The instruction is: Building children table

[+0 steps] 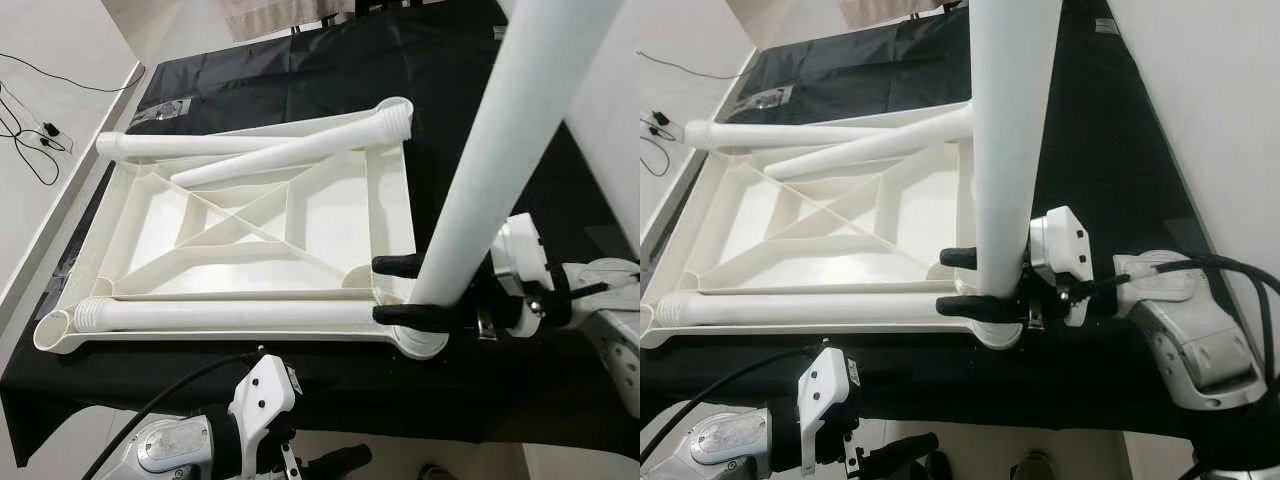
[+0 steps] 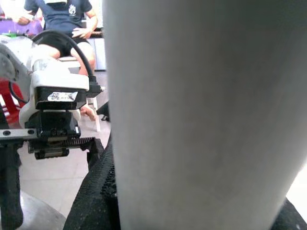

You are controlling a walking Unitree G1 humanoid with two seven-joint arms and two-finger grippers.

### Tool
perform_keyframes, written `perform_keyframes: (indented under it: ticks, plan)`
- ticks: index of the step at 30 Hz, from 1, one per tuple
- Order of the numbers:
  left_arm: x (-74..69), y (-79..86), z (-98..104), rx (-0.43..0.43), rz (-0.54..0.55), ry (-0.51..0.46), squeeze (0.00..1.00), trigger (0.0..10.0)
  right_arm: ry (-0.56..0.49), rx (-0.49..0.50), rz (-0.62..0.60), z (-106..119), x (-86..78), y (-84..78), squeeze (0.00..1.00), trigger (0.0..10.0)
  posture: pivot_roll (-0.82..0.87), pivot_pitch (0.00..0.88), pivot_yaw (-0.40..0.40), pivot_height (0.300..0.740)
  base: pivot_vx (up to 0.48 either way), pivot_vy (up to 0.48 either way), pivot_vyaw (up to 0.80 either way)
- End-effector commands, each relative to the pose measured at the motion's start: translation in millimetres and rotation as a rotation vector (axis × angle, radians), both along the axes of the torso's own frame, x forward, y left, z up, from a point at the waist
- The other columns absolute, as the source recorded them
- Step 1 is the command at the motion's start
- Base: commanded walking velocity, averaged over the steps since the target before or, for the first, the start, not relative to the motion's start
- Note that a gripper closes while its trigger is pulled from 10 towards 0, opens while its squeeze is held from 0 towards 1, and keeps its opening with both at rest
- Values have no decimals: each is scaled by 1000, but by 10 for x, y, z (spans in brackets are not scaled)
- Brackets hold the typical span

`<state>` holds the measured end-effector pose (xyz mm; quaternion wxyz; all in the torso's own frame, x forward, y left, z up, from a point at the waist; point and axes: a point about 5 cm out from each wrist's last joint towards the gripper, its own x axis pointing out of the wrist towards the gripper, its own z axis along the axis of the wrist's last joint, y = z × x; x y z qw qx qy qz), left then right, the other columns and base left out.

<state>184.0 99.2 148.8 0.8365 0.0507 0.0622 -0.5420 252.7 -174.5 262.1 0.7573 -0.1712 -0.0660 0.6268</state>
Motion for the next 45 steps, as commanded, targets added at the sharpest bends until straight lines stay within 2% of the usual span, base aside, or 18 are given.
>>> perform_keyframes:
  ticks: [1, 7, 11, 17, 21, 25, 28, 34, 37, 45]
  plan:
    - [-16, 40, -80, 12, 4, 47, 0, 10000, 75, -44, -9, -143, 20, -12, 0, 10000, -7, 299, 205, 740, 0, 0, 0]
    - [-8, 35, -83, 10, 8, 46, 0, 10000, 127, 48, 30, 52, 119, -8, 0, 10000, -7, 299, 200, 740, 0, 0, 0]
    - [-7, 26, -81, 7, 12, 45, 0, 10000, 167, 219, 53, 290, 200, 59, 0, 10000, -7, 302, 193, 740, 0, 0, 0]
    - [-4, 17, -78, 2, 16, 45, 0, 10000, 218, 328, 9, 338, 264, 49, 0, 10000, -9, 306, 186, 740, 0, 0, 0]
    - [-4, 16, -78, 0, 17, 45, 0, 10000, 216, 311, 12, 309, 248, 51, 0, 10000, -9, 307, 188, 740, 0, 0, 0]
    - [-5, 16, -81, -3, 20, 45, 0, 10000, 186, 122, 111, 113, 51, 50, 0, 10000, -11, 307, 185, 740, 0, 0, 0]
    - [-9, 19, -82, -2, 19, 45, 0, 10000, 201, 85, 127, 64, 6, 34, 0, 10000, -7, 305, 188, 740, 0, 0, 0]
    - [-17, 29, -86, 3, 18, 44, 0, 10000, 204, 43, 115, 12, -19, -12, 0, 10000, -4, 301, 194, 740, 0, 0, 0]
    - [-25, 39, -90, 11, 11, 44, 0, 10000, 174, 10, 62, -20, 14, -54, 0, 10000, -6, 299, 199, 740, 0, 0, 0]
    - [-32, 44, -95, 17, 6, 46, 0, 10000, 131, 7, 37, -78, 26, -61, 0, 10000, 4, 293, 204, 740, 0, 0, 0]
